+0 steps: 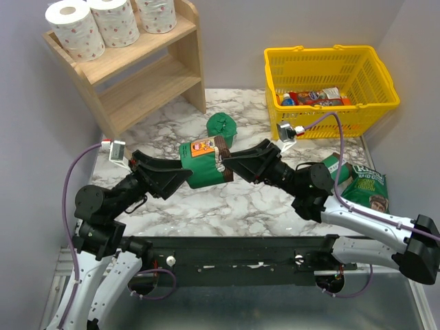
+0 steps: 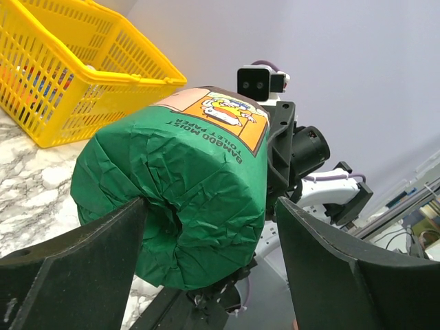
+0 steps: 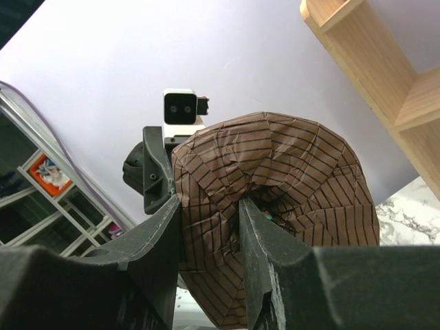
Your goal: Place and organize the paper towels onto the shelf
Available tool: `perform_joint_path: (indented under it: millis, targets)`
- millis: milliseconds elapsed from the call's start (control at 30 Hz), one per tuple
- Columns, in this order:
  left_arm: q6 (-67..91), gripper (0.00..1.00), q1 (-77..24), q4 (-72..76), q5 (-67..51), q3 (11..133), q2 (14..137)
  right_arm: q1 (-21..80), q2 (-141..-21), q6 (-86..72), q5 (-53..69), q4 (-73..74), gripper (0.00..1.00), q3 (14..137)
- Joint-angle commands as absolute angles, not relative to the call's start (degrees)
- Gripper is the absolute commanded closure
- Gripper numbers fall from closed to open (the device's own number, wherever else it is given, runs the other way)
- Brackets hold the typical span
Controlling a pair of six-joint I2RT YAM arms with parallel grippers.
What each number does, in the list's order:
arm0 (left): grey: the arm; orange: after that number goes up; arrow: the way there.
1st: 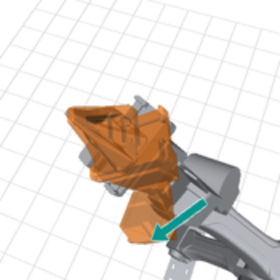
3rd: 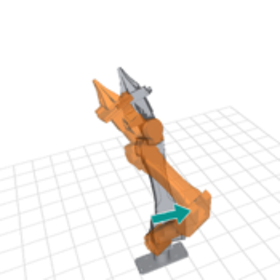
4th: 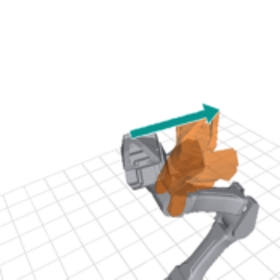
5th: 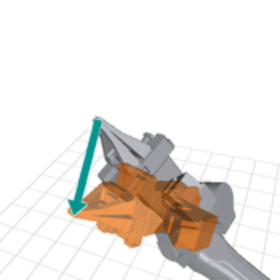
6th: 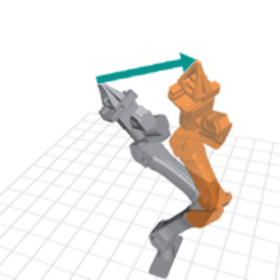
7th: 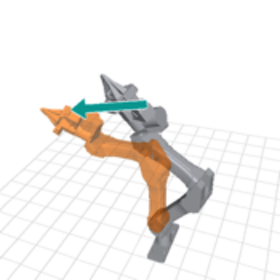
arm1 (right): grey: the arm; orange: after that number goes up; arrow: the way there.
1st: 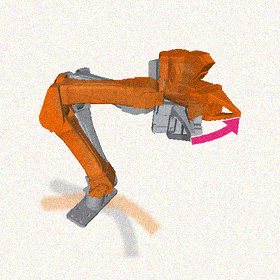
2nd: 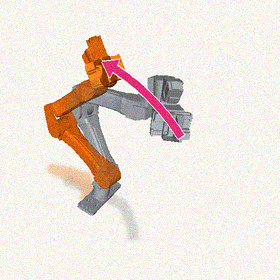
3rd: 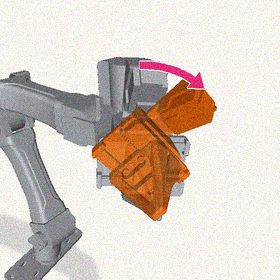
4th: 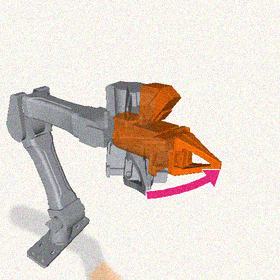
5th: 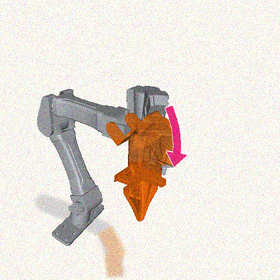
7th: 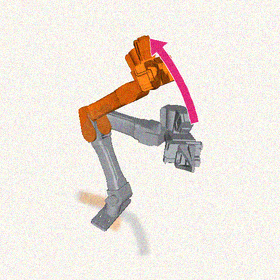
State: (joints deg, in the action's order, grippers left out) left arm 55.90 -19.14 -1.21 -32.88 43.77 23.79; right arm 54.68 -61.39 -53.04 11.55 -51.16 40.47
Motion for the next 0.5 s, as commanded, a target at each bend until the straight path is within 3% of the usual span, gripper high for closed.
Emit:
perform_joint_path:
  millis: [0, 133, 333, 433, 467]
  targets:
    - [57.2, 0.18, -19.1, 1.7, -35.2, 42.5, 24.3, 54.7, -62.0, -54.2, 10.4, -56.6, 0.57, 40.4]
    - [58.1, 0.23, -19.1, 3.6, -35.5, 42.5, 25.0, 54.8, -62.3, -54.3, 10.2, -56.7, 0.57, 40.2]
    - [59.8, 0.52, -19.1, 6.8, -36.1, 41.6, 25.8, 54.7, -62.0, -54.1, 9.8, -55.3, 0.52, 39.9]
    - [59.7, 0.59, -19.1, 7.0, -35.8, 41.6, 26.3, 54.8, -60.7, -53.5, 8.9, -52.3, 0.39, 39.7]
    - [59.2, 0.60, -19.1, 6.7, -35.6, 41.9, 26.5, 54.7, -60.1, -53.3, 8.4, -51.2, 0.28, 39.6]
